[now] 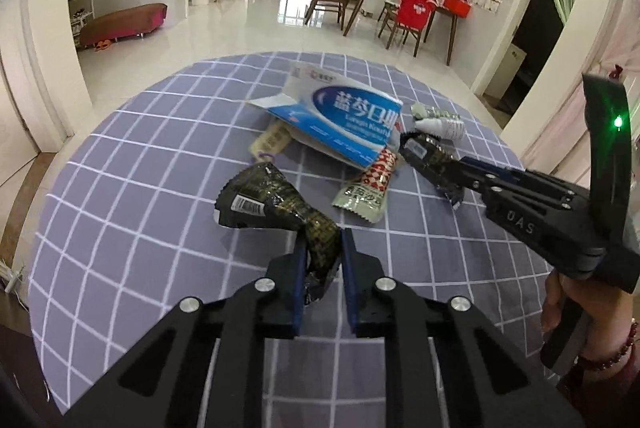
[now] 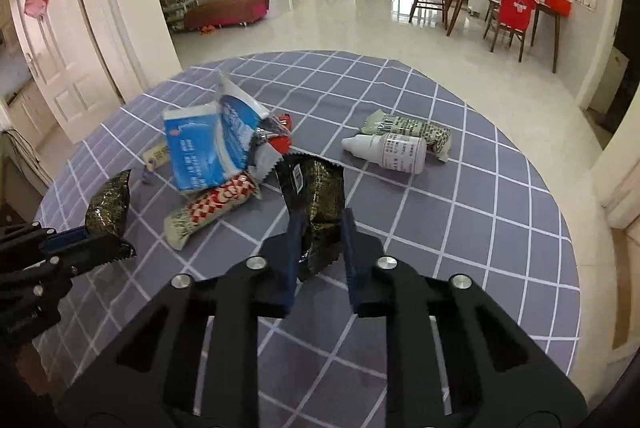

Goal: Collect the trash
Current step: 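Grasp the dark snack wrapper with the left tool while the right tool grasps another wrapper, then carry both wrappers over the blue bucket and open both tools to drop them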

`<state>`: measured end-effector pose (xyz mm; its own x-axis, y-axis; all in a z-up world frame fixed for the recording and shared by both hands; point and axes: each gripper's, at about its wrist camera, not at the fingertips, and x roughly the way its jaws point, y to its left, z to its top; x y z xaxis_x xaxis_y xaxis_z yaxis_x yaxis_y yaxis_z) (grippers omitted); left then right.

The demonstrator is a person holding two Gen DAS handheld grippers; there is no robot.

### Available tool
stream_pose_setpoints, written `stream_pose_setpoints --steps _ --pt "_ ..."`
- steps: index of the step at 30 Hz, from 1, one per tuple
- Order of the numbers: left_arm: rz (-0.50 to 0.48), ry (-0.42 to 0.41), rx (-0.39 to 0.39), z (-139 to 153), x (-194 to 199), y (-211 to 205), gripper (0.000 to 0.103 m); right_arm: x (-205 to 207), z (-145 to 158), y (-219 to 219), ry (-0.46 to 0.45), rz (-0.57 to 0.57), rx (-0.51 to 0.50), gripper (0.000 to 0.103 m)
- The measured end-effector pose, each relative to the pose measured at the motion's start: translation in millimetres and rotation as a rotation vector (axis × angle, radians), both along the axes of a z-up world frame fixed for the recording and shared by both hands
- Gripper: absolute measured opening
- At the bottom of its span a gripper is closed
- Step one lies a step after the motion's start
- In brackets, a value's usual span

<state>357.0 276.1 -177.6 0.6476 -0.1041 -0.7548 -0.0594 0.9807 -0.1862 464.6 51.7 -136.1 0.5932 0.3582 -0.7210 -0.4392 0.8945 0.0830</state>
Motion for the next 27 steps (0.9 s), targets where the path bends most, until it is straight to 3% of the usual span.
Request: stream_pose_setpoints --steps 7,12,15,20,22,23,27 --pt "-0.013 -0.068 -0.022 33 -21 -6 0.016 -32 44 -30 -0.056 -0.004 0.117 0.006" --pt "-0.057 -0.103 -0.031 50 -33 -22 0.016 -57 64 -44 -0.073 0.007 0.147 0.001" --pt "-0.088 -0.112 -0.02 56 -41 -38 0.016 -70 64 -54 -0.038 0.018 0.152 0.001" --pt "-0.129 -0.097 -0.019 53 -45 -61 0.016 -80 47 -61 -0.017 -0.001 0.077 0.004" --pt "-0.147 -0.086 -0.019 48 -44 -68 0.016 -80 36 -59 -0.008 -0.007 0.048 0.032" --pt "-0.15 -0.082 -0.016 46 -43 -70 0.016 -81 31 -58 -0.021 -0.022 0.044 0.064" --pt "-0.157 -0.063 -0.003 36 -38 -71 0.016 -76 12 -47 0.004 0.004 0.009 0.065"
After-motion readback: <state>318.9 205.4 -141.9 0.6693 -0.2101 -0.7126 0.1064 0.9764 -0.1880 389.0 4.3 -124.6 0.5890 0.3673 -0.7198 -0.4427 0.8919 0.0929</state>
